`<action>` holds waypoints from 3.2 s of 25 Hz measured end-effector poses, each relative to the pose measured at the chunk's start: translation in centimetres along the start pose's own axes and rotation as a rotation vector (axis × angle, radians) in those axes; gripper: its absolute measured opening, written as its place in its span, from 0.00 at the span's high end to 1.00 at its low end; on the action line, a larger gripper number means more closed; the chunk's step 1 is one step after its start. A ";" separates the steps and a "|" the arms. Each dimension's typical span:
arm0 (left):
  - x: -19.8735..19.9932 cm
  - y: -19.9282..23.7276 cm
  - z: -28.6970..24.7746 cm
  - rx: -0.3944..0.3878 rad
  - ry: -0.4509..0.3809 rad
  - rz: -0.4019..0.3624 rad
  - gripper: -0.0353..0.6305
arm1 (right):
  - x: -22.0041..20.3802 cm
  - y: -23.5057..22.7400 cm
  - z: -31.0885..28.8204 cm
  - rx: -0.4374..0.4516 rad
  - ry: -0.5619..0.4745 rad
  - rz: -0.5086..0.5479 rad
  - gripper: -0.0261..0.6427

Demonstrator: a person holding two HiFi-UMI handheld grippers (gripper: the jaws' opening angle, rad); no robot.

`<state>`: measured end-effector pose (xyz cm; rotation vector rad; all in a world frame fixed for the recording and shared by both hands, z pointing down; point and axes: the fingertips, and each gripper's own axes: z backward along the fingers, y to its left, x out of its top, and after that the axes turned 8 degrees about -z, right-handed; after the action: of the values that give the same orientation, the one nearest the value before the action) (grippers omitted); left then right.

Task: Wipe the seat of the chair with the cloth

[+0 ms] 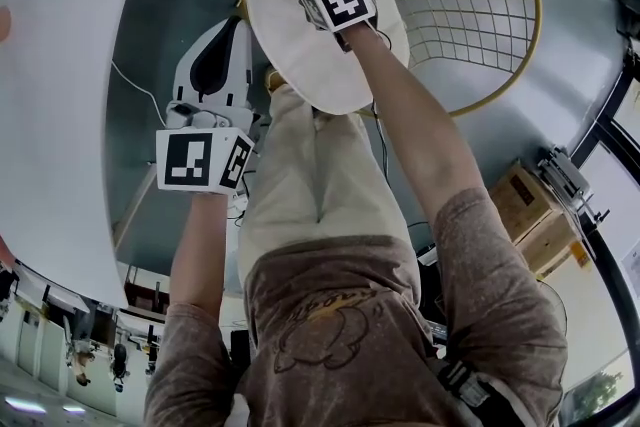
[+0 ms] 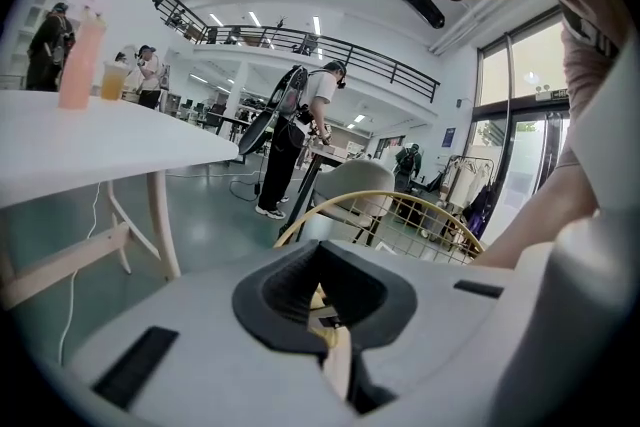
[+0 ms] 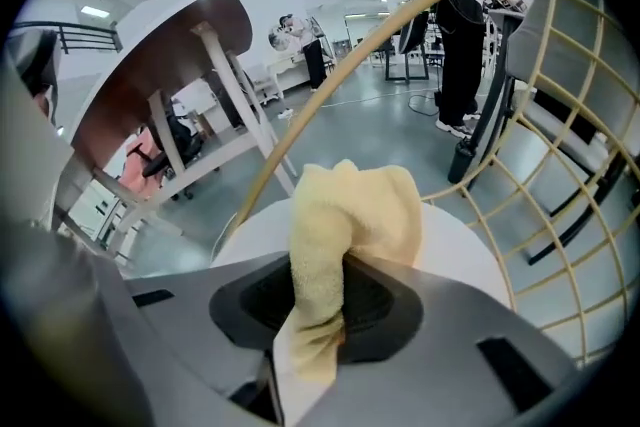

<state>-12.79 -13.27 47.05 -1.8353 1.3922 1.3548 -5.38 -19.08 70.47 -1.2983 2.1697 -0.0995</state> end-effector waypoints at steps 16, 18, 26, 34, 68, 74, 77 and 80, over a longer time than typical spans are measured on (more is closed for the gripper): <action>-0.4 1.5 0.9 0.012 0.022 -0.038 0.93 | -1.7 9.1 -1.8 0.162 0.053 0.037 0.78; -0.2 1.3 1.1 0.013 0.022 -0.035 0.93 | -2.0 10.5 -1.6 0.194 0.062 0.044 0.78; -1.1 1.3 1.8 0.012 0.014 -0.019 0.93 | -5.5 13.0 -1.9 0.266 0.095 0.042 0.78; 0.2 -0.5 2.8 -0.004 0.018 -0.021 0.93 | -2.2 8.8 2.5 0.206 0.009 0.018 0.78; -1.1 -2.2 0.0 -0.091 0.054 -0.028 0.93 | -5.9 -13.7 8.4 -0.194 0.056 -0.077 0.78; -1.5 -1.9 0.4 -0.079 0.060 -0.012 0.93 | -6.5 -11.7 7.1 -0.161 0.061 -0.075 0.78; -1.6 -1.6 0.6 -0.074 0.061 -0.014 0.93 | -6.4 -10.1 6.4 -0.134 0.055 -0.079 0.78; -1.7 -1.5 0.9 -0.072 0.062 -0.017 0.93 | -7.2 -8.0 5.4 -0.099 0.068 -0.081 0.78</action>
<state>-11.82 -11.25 47.96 -1.9467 1.3714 1.3667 6.13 -16.07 72.15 -1.4582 2.2039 -0.0709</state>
